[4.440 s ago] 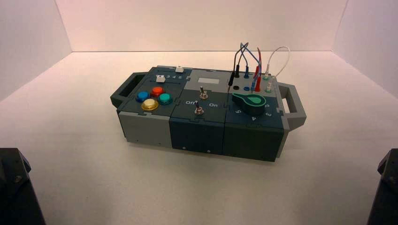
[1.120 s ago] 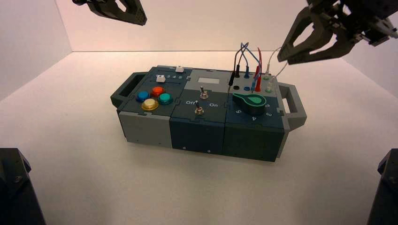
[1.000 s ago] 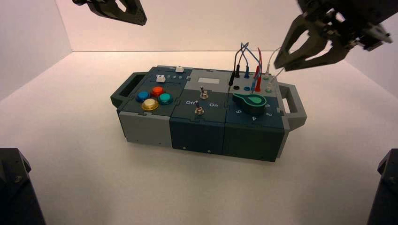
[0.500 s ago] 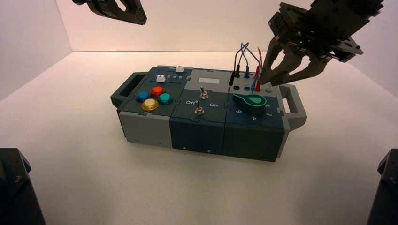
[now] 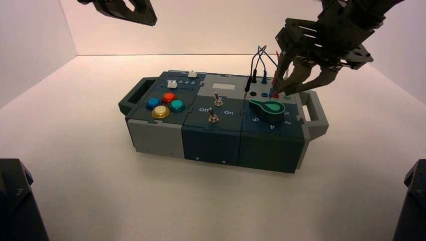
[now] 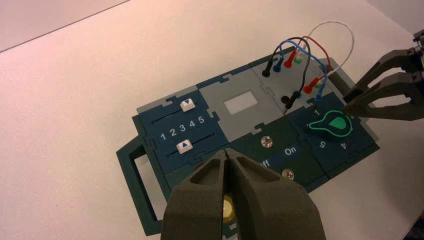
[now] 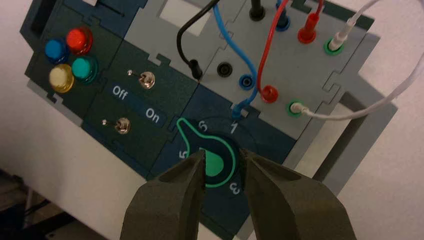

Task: Insert the blue wire.

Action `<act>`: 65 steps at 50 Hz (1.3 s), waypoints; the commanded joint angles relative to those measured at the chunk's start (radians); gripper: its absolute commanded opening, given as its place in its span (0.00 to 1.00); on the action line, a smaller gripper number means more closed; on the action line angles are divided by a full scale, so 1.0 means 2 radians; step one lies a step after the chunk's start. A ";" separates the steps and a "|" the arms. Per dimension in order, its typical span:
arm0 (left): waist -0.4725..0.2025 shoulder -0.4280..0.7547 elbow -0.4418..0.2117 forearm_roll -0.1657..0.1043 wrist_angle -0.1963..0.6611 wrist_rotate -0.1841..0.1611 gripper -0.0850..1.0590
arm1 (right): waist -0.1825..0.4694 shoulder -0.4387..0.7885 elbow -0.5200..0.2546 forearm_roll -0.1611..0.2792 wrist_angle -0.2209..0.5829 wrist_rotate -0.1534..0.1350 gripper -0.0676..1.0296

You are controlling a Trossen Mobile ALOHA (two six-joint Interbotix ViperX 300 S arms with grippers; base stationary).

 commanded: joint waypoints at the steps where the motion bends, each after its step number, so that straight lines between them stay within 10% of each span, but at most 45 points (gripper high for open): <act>1: -0.002 -0.004 -0.009 -0.001 -0.005 -0.001 0.04 | 0.001 -0.002 -0.013 -0.007 -0.015 -0.001 0.40; 65: -0.002 -0.015 -0.008 -0.001 -0.006 -0.001 0.04 | 0.001 0.069 -0.042 -0.015 -0.065 -0.002 0.40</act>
